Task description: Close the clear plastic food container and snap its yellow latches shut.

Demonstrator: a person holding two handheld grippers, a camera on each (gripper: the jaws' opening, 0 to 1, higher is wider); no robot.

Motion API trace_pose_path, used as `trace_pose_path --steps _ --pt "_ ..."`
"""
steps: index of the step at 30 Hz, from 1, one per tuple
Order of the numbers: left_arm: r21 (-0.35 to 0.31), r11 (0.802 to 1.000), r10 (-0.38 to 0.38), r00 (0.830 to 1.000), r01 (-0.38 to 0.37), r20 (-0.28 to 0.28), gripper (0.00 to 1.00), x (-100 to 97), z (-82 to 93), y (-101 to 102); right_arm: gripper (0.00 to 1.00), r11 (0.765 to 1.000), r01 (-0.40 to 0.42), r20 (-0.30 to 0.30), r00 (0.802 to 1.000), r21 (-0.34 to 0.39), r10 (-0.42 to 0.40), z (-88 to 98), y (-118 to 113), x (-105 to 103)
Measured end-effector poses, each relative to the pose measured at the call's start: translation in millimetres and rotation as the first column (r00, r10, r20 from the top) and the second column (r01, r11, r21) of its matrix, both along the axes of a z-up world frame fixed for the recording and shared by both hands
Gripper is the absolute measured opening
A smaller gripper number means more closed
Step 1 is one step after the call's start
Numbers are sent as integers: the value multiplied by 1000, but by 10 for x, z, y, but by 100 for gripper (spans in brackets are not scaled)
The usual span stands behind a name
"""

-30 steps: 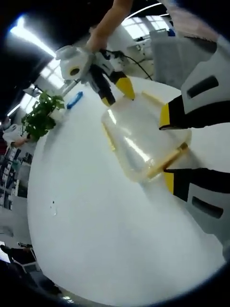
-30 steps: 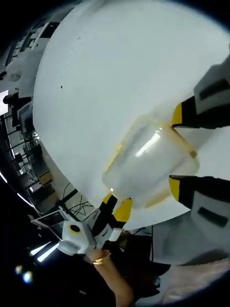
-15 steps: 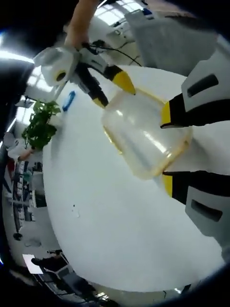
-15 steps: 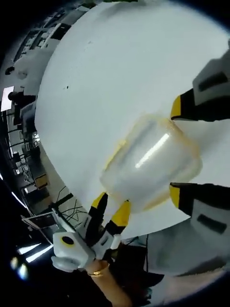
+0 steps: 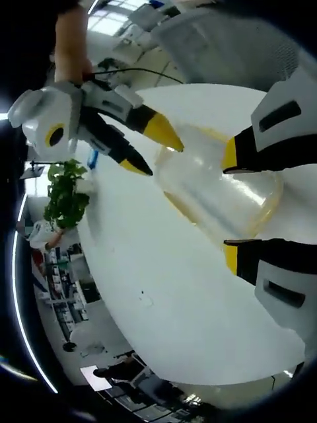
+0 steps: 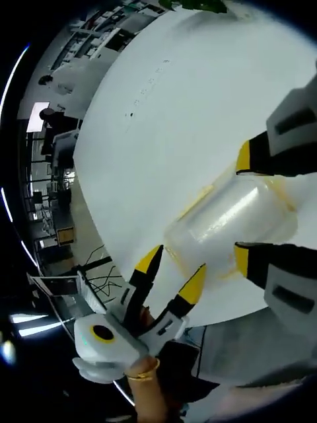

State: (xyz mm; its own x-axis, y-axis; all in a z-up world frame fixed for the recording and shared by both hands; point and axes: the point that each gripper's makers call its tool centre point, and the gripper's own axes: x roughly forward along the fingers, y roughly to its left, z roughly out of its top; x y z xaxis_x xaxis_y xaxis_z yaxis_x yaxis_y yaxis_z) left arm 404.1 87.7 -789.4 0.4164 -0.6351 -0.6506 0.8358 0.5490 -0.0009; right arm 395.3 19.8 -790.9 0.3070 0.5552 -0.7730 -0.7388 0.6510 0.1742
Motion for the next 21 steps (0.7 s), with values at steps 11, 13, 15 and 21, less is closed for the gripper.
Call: trace_pose_path --steps 11,13,15,21 --pt "6 998 -55 998 55 -5 37 -135 -92 -156 29 998 -28 -23 999 61 30 -59 312 60" --pt "-2 997 -73 997 73 -10 37 -187 -91 -180 32 998 -43 -22 999 53 44 -72 333 72" --pt "5 995 -100 995 100 1 38 -232 -85 -191 33 996 -83 -21 996 38 84 -70 364 80" --pt "23 978 -206 978 205 41 44 -319 -83 -227 38 986 -167 15 986 -27 168 -69 382 176"
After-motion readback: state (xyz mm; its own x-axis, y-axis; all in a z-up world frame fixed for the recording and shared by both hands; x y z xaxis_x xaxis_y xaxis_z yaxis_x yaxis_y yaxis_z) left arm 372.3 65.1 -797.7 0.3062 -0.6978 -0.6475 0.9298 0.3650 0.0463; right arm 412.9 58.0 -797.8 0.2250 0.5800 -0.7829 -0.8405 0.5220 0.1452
